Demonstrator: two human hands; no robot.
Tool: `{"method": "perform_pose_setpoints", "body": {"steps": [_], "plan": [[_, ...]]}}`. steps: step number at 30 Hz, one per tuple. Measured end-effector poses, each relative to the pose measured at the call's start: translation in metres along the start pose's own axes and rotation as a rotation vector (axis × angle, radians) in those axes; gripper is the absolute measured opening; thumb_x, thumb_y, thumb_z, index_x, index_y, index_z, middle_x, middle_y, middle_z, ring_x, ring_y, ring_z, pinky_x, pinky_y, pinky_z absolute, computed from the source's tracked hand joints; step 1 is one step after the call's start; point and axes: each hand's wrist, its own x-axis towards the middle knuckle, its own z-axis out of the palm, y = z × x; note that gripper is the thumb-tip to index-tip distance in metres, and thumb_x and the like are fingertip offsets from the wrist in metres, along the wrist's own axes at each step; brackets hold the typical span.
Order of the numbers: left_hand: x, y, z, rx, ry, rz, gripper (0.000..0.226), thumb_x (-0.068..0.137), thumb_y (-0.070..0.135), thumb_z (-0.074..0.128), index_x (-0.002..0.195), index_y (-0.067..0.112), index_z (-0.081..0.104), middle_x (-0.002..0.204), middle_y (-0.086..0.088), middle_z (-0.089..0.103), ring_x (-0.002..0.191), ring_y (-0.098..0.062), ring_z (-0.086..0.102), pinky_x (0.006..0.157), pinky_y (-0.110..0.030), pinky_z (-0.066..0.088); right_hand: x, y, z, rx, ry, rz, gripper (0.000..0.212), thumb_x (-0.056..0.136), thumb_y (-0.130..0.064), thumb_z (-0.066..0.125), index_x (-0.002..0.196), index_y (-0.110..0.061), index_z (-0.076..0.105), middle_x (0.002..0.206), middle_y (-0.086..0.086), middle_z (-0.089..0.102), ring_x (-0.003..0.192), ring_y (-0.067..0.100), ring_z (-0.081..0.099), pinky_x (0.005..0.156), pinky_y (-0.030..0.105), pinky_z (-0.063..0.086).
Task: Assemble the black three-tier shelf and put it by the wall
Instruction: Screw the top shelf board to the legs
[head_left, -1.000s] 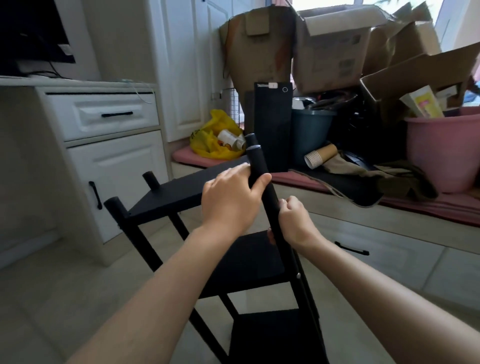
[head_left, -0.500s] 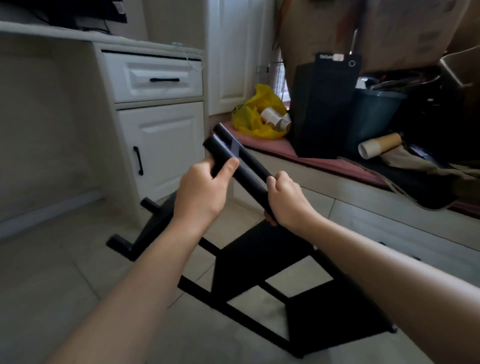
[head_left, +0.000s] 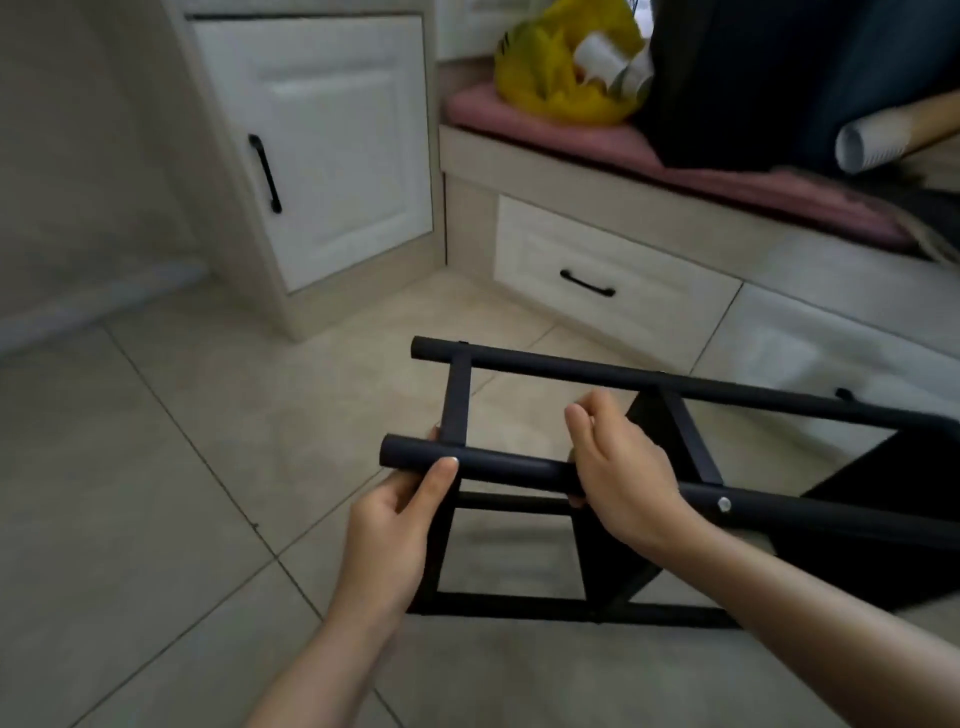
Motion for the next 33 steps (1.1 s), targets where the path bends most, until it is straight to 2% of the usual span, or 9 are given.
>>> {"method": "perform_pose_setpoints", "body": {"steps": [4,12,15,18,22,24,28,31,33], "plan": [[-0.006,-0.028,-0.005,-0.099,0.054,-0.092,0.070,0.047,0.081,0.083,0.100,0.036,0.080,0.110,0.005,0.077,0.108,-0.008,0.070,0.096,-0.030,0.046,-0.011,0.015,0.013,-0.031,-0.052,0.006,0.024,0.102,-0.048,0.023,0.089,-0.037,0.038,0.060,-0.003,0.063,0.057,0.008,0.059,0.058,0.033,0.043],[-0.022,-0.058,-0.020,-0.135,-0.011,-0.190,0.072,0.046,0.062,0.093,0.111,0.033,0.078,0.120,0.007,0.074,0.115,-0.005,0.067,0.103,-0.031,0.042,-0.031,0.028,0.023,-0.007,-0.193,0.026,0.032,0.088,-0.062,0.014,0.090,-0.040,0.038,0.062,-0.013,0.066,0.062,-0.007,0.061,0.052,0.021,0.038],[-0.025,-0.061,-0.023,-0.126,-0.056,-0.182,0.052,0.060,0.042,0.092,0.110,0.033,0.078,0.122,0.006,0.073,0.116,-0.004,0.066,0.095,-0.017,0.050,-0.037,0.029,0.024,-0.024,-0.194,0.003,0.038,0.082,-0.065,0.009,0.090,-0.041,0.037,0.065,-0.021,0.066,0.060,-0.008,0.061,0.050,0.017,0.036],[-0.023,-0.055,-0.026,-0.109,-0.073,-0.160,0.051,0.055,0.039,0.088,0.105,0.038,0.079,0.116,0.008,0.075,0.110,-0.002,0.068,0.083,-0.005,0.048,-0.037,0.027,0.023,-0.024,-0.213,0.007,0.037,0.081,-0.066,0.010,0.090,-0.042,0.037,0.076,-0.034,0.063,0.061,-0.004,0.062,0.053,0.024,0.045],[-0.019,-0.041,-0.031,-0.036,-0.102,-0.120,0.053,0.051,0.037,0.084,0.104,0.041,0.078,0.108,0.009,0.077,0.102,-0.004,0.072,0.078,-0.008,0.052,-0.027,0.020,0.022,-0.003,-0.249,0.032,0.025,0.094,-0.056,0.023,0.090,-0.039,0.040,0.071,-0.004,0.068,0.065,0.006,0.062,0.061,0.035,0.054],[-0.015,-0.033,-0.034,0.062,-0.138,-0.094,0.050,0.052,0.039,0.085,0.101,0.042,0.078,0.106,0.011,0.077,0.100,-0.004,0.072,0.079,-0.009,0.053,-0.016,0.013,0.022,0.011,-0.254,-0.023,0.022,0.096,-0.051,0.026,0.089,-0.037,0.041,0.074,-0.005,0.067,0.063,0.005,0.061,0.060,0.035,0.054],[-0.006,-0.017,-0.046,0.507,-0.241,0.042,0.038,0.067,0.063,0.082,0.101,0.049,0.070,0.105,0.029,0.071,0.100,0.005,0.066,0.083,-0.009,0.050,0.017,-0.004,0.031,0.066,-0.190,-0.150,0.026,0.097,-0.048,0.028,0.090,-0.030,0.046,0.065,-0.005,0.059,0.050,0.003,0.053,0.042,0.020,0.033],[0.002,-0.006,-0.054,1.033,-0.370,0.277,0.042,0.077,0.077,0.046,0.091,0.041,0.061,0.093,0.023,0.063,0.092,0.002,0.058,0.072,-0.019,0.047,0.046,-0.013,0.048,0.001,-0.121,-0.235,0.021,0.104,-0.036,0.034,0.092,-0.025,0.047,0.080,-0.009,0.053,0.068,0.007,0.049,0.056,0.023,0.033],[0.008,0.003,-0.052,1.222,-0.448,0.441,0.037,0.082,0.073,0.039,0.082,0.038,0.054,0.079,0.019,0.056,0.075,0.001,0.053,0.057,-0.013,0.036,0.060,-0.018,0.061,-0.039,-0.097,-0.299,0.021,0.105,-0.032,0.035,0.094,-0.020,0.048,0.087,-0.010,0.049,0.081,0.012,0.045,0.065,0.026,0.033]]}}
